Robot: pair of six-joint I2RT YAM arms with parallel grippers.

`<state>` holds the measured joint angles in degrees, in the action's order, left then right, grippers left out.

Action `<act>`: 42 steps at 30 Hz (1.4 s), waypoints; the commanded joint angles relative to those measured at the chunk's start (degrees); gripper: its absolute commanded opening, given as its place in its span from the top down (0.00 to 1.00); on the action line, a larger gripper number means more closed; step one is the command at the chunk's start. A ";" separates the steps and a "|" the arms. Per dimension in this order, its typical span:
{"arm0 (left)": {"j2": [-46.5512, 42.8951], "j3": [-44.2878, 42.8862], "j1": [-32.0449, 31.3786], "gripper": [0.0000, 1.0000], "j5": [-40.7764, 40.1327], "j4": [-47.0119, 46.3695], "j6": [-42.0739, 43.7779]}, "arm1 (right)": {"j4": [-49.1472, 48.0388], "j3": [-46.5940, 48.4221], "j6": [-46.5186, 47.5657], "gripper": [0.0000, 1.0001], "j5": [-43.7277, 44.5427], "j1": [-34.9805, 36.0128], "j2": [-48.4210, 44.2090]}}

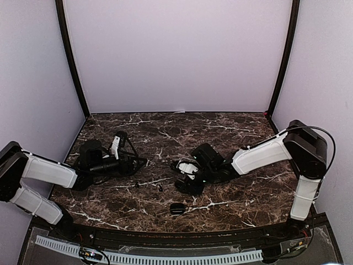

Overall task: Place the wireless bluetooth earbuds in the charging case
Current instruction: Pick up the charging case from the center of the board, then pass from the right arm to the left

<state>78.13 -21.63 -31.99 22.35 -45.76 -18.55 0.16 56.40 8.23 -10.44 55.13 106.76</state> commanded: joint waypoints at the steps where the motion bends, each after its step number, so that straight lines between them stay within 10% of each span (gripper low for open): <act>1: 0.01 -1.49 0.26 0.18 1.27 -0.84 0.40 | -2.51 1.14 -0.32 0.47 1.21 0.59 1.37; 21: 12.21 -8.12 -1.62 0.28 28.48 -8.31 -8.12 | -10.81 -5.15 4.72 0.55 18.10 8.37 -9.74; 42: 18.88 -11.71 -6.05 0.38 33.55 -11.55 -12.66 | -22.94 -6.32 11.03 0.56 28.30 15.04 -12.24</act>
<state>96.42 -31.90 -37.63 54.33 -55.75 -30.96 -18.65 50.22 17.85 15.79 69.30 95.24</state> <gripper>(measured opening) 0.650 0.439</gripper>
